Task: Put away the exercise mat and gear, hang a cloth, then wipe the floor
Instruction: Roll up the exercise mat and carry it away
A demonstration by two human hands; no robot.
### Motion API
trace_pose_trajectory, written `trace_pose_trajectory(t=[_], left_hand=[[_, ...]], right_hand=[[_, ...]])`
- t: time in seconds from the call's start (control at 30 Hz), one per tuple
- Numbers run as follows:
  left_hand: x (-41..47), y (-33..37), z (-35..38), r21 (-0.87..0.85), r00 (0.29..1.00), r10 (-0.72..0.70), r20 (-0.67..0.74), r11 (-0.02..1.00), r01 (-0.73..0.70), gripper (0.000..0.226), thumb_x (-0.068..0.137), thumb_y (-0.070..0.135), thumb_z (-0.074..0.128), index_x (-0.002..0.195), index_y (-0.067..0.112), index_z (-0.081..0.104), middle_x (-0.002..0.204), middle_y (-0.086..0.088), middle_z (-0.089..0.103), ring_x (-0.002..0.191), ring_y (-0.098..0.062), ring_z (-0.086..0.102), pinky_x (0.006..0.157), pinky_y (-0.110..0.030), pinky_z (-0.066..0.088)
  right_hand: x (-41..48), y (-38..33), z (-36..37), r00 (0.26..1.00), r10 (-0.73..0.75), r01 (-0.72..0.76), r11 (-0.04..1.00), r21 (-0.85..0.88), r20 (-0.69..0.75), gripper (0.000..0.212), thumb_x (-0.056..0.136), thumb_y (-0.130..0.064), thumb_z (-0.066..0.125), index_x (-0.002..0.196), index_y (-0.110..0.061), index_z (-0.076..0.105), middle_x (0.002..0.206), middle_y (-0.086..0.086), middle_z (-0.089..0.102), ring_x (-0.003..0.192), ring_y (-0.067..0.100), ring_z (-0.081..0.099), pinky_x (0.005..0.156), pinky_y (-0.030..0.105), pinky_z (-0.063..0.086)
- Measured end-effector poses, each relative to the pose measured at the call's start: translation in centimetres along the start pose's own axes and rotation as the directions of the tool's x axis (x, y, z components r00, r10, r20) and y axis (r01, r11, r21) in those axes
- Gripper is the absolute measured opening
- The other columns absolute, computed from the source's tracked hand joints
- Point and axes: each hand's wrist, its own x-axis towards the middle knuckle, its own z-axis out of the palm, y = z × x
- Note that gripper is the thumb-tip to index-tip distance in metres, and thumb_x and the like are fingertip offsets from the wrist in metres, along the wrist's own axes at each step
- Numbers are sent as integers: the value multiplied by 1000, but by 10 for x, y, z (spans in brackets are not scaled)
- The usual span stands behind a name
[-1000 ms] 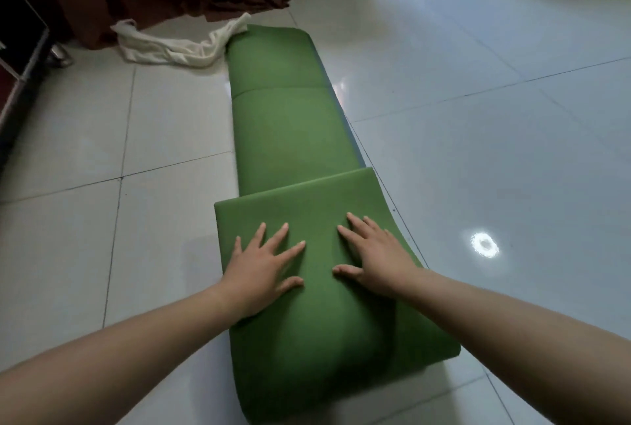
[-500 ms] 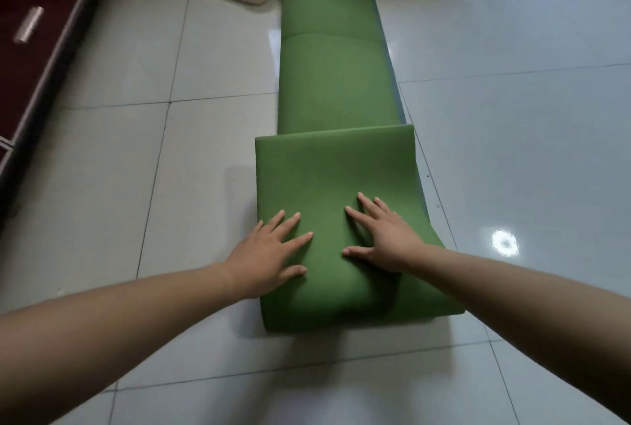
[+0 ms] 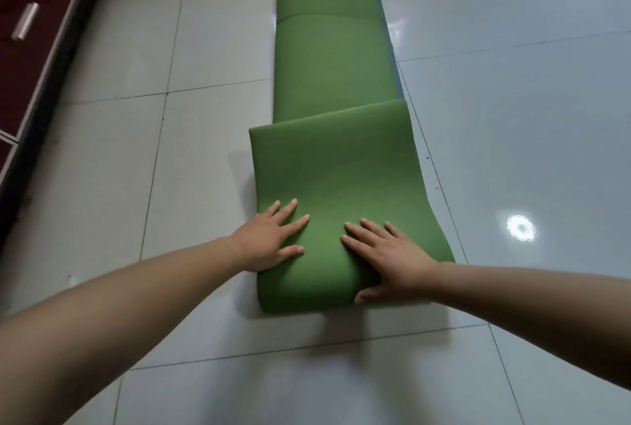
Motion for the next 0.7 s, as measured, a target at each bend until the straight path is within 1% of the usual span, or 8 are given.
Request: trace_pose_trajectory(t=[0.1,0.17,0.23,0.3,0.37,0.47,0.57,0.7], left_hand=[[-9,10,1,-11,986,-70,-154,998,69,64,93,57,30,148,35,6,158,-1,-7,145,-28,-3,117,-47,14],[-19,17,6,-14,974,-39,-225,999,37,61,94,55,31,148,36,11,159,2,-3,146,-24,-2,116,-45,10],[-28,23,14,12,977,25,-211,1000,-23,61,93,56,28,148,36,10,159,2,-3,146,-21,-2,116,-42,6],[-31,25,23,31,986,39,-164,999,-34,66,89,60,23,148,36,5,158,2,-6,146,-21,-4,116,-40,3],[-26,22,26,30,993,45,-108,999,-42,65,91,59,25,148,36,3,158,2,-7,146,-21,-5,116,-40,4],[-18,19,25,3,997,68,-42,998,-68,62,95,53,30,149,34,4,158,0,-7,145,-24,-5,116,-42,7],[-16,19,26,-22,997,77,-22,997,-77,62,96,51,30,149,33,4,158,0,-7,145,-24,-5,116,-44,9],[-16,18,27,-55,995,95,-34,994,-97,61,96,51,31,149,33,5,158,1,-7,145,-23,-5,116,-44,9]], right_hand=[[5,4,-1,999,-24,24,1000,3,-42,102,74,-69,56,150,-23,5,158,-1,-6,145,22,-5,116,45,3],[8,8,-2,996,-30,30,1000,-2,-83,100,74,-70,54,149,-25,5,158,-3,-6,145,21,-5,117,44,5],[11,10,0,995,-22,23,1000,7,-99,99,75,-70,54,149,-26,5,158,-5,-7,145,19,-5,116,43,4],[14,11,0,995,-18,19,1000,11,-99,99,75,-71,53,149,-27,6,158,-6,-7,145,18,-5,116,41,4],[15,11,2,995,-3,5,1000,21,-102,97,75,-71,53,149,-26,10,158,-5,-3,145,18,-2,117,41,5],[6,7,12,992,13,-6,998,59,-125,88,77,-69,52,147,-25,23,157,-2,12,145,20,10,117,37,9],[-7,4,27,979,-26,36,998,43,-200,85,73,-62,63,142,-20,37,152,5,29,140,26,26,113,38,11],[-10,8,31,986,-41,46,999,22,-160,89,73,-53,68,146,-20,28,155,3,21,143,25,19,110,34,2]])
